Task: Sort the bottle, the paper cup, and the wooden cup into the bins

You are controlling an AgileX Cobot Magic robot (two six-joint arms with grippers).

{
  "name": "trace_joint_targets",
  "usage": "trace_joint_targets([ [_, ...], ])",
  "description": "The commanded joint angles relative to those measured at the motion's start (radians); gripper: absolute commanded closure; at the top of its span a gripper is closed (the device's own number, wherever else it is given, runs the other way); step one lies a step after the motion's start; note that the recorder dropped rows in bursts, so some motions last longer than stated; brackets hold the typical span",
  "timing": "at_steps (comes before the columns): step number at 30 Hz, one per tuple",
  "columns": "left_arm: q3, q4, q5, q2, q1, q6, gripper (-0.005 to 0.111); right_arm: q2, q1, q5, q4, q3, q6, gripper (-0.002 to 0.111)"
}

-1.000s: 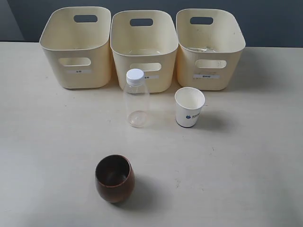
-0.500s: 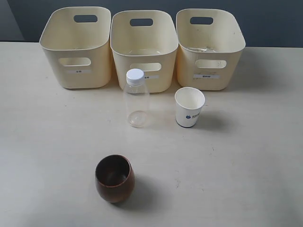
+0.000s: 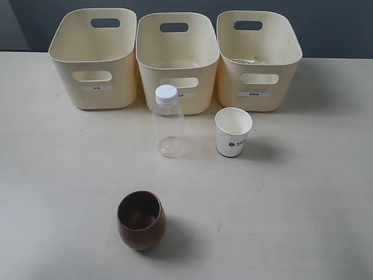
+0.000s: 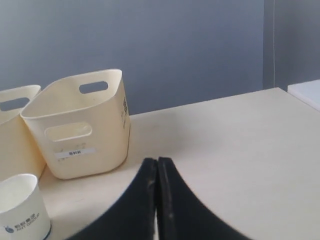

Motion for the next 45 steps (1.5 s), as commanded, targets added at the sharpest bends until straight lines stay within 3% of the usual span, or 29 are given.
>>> trace_joint_targets([
  [1, 0.001, -0.005, -0.001, -0.005, -0.003, -0.002, 0.107, -0.007, -0.006, -0.105, 0.029, 0.001, 0.004, 0.109],
  [16, 0.001, -0.003, -0.001, -0.005, -0.003, -0.002, 0.107, -0.007, -0.006, -0.478, 0.084, 0.001, 0.055, 0.109],
  [23, 0.001, -0.003, -0.001, -0.005, -0.003, -0.002, 0.107, -0.007, -0.006, -0.383, 0.204, 0.001, 0.243, 0.109],
  [45, 0.001, -0.003, -0.001, -0.005, -0.003, -0.002, 0.107, -0.007, -0.004, -0.203, 0.255, 0.001, 0.320, 0.109],
])
